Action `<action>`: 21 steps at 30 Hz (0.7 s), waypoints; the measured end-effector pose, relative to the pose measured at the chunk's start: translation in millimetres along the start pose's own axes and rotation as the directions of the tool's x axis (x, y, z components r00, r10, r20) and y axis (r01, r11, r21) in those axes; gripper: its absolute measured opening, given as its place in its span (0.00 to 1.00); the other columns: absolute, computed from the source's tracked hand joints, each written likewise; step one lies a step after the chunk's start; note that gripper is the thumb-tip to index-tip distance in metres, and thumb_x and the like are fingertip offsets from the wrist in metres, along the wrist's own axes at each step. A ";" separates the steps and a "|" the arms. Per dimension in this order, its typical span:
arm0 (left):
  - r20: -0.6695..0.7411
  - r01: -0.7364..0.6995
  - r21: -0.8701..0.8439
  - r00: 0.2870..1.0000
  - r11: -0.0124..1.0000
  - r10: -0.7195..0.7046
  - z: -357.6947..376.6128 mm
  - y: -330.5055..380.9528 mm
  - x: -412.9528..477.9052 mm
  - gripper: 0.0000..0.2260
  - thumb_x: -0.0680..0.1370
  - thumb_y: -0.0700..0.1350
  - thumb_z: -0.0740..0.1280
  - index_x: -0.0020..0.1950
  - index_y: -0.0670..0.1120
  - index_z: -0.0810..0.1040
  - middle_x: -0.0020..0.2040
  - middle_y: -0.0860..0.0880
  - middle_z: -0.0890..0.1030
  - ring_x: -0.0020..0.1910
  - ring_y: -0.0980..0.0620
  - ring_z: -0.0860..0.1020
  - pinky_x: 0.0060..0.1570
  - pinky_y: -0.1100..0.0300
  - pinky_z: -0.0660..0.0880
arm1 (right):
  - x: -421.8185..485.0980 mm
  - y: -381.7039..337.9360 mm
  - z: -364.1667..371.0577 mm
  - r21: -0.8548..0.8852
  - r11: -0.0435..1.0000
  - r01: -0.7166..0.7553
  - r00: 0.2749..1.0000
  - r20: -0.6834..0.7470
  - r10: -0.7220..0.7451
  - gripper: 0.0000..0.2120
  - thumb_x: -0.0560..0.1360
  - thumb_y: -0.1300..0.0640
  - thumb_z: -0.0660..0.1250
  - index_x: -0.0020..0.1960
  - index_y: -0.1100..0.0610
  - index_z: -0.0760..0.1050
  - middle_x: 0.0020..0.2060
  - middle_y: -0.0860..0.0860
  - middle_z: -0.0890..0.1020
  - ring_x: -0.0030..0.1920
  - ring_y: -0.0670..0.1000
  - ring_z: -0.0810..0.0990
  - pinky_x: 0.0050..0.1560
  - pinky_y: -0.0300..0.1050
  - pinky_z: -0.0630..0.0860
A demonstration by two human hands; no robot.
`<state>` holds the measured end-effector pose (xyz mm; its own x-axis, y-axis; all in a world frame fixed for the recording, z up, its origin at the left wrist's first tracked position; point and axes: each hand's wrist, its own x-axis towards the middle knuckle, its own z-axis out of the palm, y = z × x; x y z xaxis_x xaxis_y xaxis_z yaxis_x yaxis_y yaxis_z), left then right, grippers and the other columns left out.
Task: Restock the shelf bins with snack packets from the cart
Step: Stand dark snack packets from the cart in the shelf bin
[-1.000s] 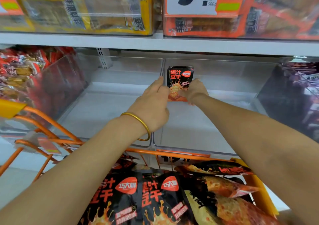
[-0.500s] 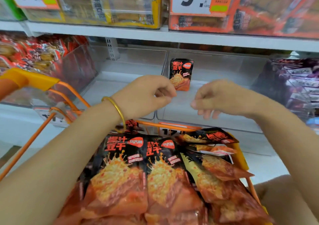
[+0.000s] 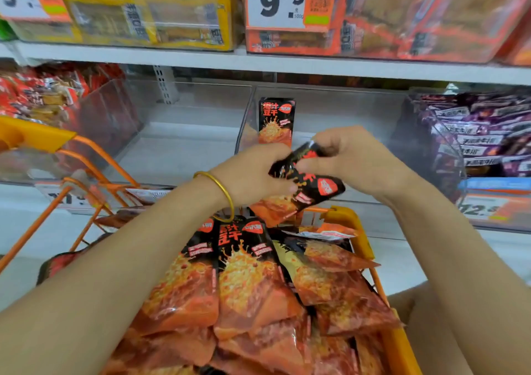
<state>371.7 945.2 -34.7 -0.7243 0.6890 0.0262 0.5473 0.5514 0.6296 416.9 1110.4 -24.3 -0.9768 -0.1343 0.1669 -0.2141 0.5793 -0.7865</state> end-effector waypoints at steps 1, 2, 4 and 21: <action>-0.053 0.000 -0.090 0.999 0.996 -0.005 -2.4 -1.0 1.6 0.09 0.73 0.39 0.70 0.51 0.39 0.76 0.50 0.38 0.79 0.50 0.43 0.77 0.54 0.51 0.73 | 4.6 0.3 1.4 0.128 0.992 -0.015 0.998 -0.061 0.023 0.06 0.71 0.62 0.71 0.37 0.55 0.79 0.32 0.51 0.81 0.32 0.44 0.76 0.36 0.38 0.72; -0.104 0.001 -0.182 0.994 0.983 -0.020 -5.6 -2.7 3.1 0.07 0.73 0.37 0.70 0.49 0.40 0.77 0.49 0.38 0.79 0.48 0.44 0.77 0.54 0.51 0.73 | 9.6 2.1 1.8 0.253 0.967 -0.035 0.989 -0.130 0.070 0.06 0.72 0.62 0.71 0.38 0.54 0.78 0.33 0.49 0.81 0.33 0.44 0.77 0.37 0.38 0.74; -0.227 0.039 -0.298 0.968 0.954 -0.111 -12.1 -8.3 8.5 0.05 0.73 0.37 0.70 0.47 0.42 0.78 0.47 0.38 0.80 0.44 0.48 0.76 0.51 0.51 0.74 | 17.8 8.4 0.5 0.476 0.874 -0.097 0.964 -0.173 0.201 0.03 0.74 0.59 0.69 0.41 0.54 0.77 0.35 0.49 0.81 0.35 0.45 0.79 0.38 0.39 0.78; -0.386 0.237 0.287 0.915 0.928 -0.115 -20.3 -65.6 66.7 0.20 0.74 0.41 0.65 0.65 0.39 0.70 0.70 0.40 0.64 0.70 0.42 0.63 0.67 0.52 0.62 | 133.4 106.6 26.8 0.527 0.704 -0.477 0.783 -0.109 0.612 0.14 0.75 0.71 0.65 0.37 0.56 0.66 0.35 0.56 0.77 0.28 0.50 0.78 0.29 0.41 0.79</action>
<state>279.0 945.5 -58.5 -0.8875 0.3860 0.2515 0.4566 0.8103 0.3673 264.0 1132.7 -101.8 -0.8969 0.3375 -0.2857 0.3196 0.0484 -0.9463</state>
